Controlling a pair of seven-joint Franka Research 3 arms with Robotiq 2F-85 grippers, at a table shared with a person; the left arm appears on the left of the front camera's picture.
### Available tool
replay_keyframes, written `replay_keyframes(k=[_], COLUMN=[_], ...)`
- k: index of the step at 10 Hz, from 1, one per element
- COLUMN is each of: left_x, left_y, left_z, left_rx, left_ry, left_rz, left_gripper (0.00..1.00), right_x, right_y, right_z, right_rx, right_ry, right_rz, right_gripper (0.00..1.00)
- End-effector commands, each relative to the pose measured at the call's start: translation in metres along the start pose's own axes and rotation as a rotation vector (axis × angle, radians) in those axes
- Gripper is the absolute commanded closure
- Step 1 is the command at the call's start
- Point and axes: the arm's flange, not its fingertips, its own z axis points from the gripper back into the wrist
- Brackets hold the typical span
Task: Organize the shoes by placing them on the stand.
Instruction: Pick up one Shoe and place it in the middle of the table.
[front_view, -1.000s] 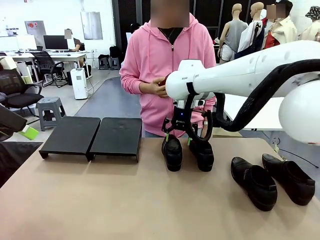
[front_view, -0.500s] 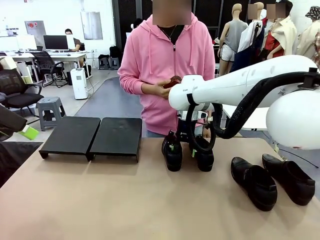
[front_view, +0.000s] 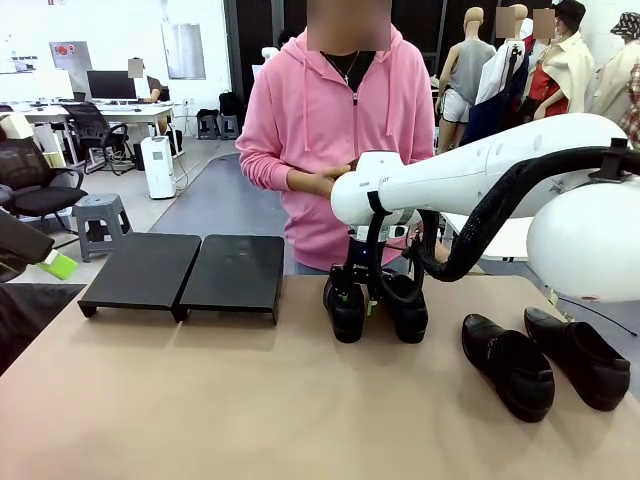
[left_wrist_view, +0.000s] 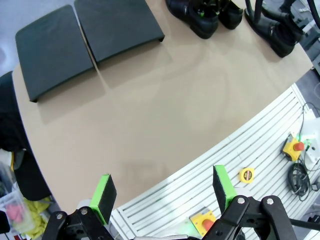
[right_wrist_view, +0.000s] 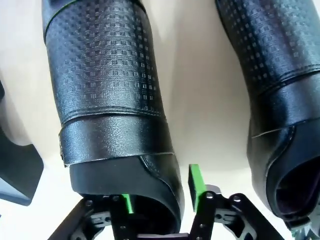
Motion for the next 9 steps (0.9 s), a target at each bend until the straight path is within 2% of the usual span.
replay_keyframes(k=[1,4,6,8,9], left_x=[0.0,0.0,0.0,0.0,0.0], left_y=[0.001,0.001,0.001,0.001,0.001], left_z=[-0.001,-0.001,-0.001,-0.001,-0.001], left_rx=[-0.016,-0.016,-0.016,-0.016,-0.016], left_ry=[-0.01,-0.01,-0.01,-0.01,-0.01], left_rz=[-0.007,-0.007,-0.007,-0.007,-0.007], left_gripper=[0.0,0.0,0.0,0.0,0.0], right_x=[0.001,-0.007,-0.042,-0.111,-0.166], right_y=[-0.003,0.0,0.002,-0.011,-0.026], right_z=[0.001,0.005,0.022,0.054,0.068], right_rx=[0.001,-0.002,-0.028,-0.073,-0.083], right_ry=[-0.002,0.025,0.028,0.074,0.098], right_rz=[0.034,0.088,0.126,0.121,0.159], right_gripper=[1.0,1.0,1.0,1.0,1.0])
